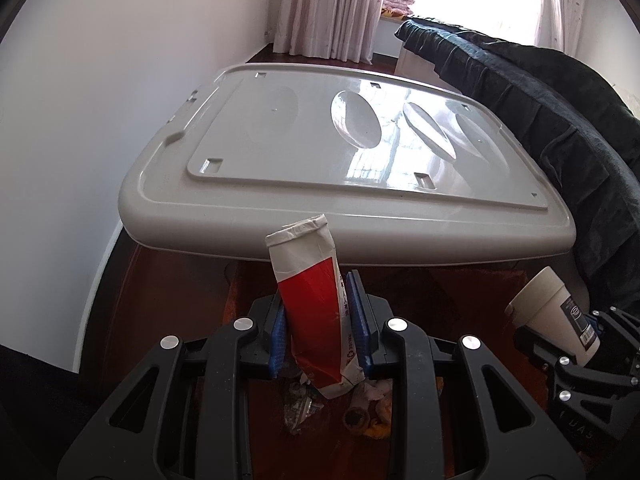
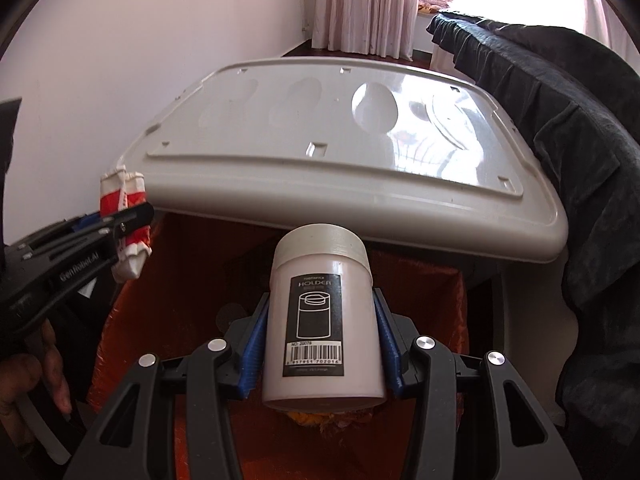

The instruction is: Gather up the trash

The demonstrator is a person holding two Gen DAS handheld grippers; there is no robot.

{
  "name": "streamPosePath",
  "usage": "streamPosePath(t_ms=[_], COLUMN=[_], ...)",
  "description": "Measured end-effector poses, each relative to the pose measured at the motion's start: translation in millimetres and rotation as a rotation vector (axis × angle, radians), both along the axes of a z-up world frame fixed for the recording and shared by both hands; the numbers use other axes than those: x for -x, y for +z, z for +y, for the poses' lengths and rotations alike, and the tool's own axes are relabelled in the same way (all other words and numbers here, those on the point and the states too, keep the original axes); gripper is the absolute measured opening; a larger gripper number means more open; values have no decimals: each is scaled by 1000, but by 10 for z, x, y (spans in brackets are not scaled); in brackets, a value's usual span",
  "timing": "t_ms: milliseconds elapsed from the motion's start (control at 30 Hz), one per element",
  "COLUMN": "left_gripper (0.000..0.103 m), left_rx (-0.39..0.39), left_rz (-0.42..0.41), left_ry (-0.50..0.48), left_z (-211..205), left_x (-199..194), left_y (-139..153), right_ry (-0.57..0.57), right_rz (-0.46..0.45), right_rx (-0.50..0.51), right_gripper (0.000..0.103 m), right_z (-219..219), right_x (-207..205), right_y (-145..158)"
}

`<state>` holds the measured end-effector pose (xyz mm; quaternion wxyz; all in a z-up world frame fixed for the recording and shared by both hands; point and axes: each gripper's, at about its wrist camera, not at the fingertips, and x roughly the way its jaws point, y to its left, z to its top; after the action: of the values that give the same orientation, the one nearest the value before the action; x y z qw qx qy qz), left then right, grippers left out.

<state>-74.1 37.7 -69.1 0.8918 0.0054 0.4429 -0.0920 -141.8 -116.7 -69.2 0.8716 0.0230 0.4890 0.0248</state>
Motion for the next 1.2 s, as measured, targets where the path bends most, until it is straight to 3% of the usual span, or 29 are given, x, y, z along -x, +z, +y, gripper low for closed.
streamPosePath(t_ms=[467, 800, 833, 867, 967, 1067, 1200], left_gripper=[29, 30, 30, 32, 38, 54, 65], left_rx=[-28, -36, -34, -33, -32, -39, -42], left_rz=[37, 50, 54, 55, 56, 46, 32], left_ry=[-17, -19, -19, -18, -17, -4, 6], left_z=[-87, -115, -115, -116, -118, -112, -104], left_x=[43, 18, 14, 11, 12, 19, 20], left_y=[-130, -178, -182, -183, -183, -167, -141], right_ry=[-39, -49, -45, -46, -56, -52, -64], right_rz=[93, 112, 117, 116, 86, 53, 12], right_rx=[-20, -1, -1, 1, 27, 61, 47], right_gripper=[48, 48, 50, 64, 84, 91, 94], right_z=[-56, -70, -61, -51, -30, -5, -38], right_x=[10, -22, -24, -27, -23, -23, -26], right_y=[-408, -493, -503, -502, -456, -407, -341])
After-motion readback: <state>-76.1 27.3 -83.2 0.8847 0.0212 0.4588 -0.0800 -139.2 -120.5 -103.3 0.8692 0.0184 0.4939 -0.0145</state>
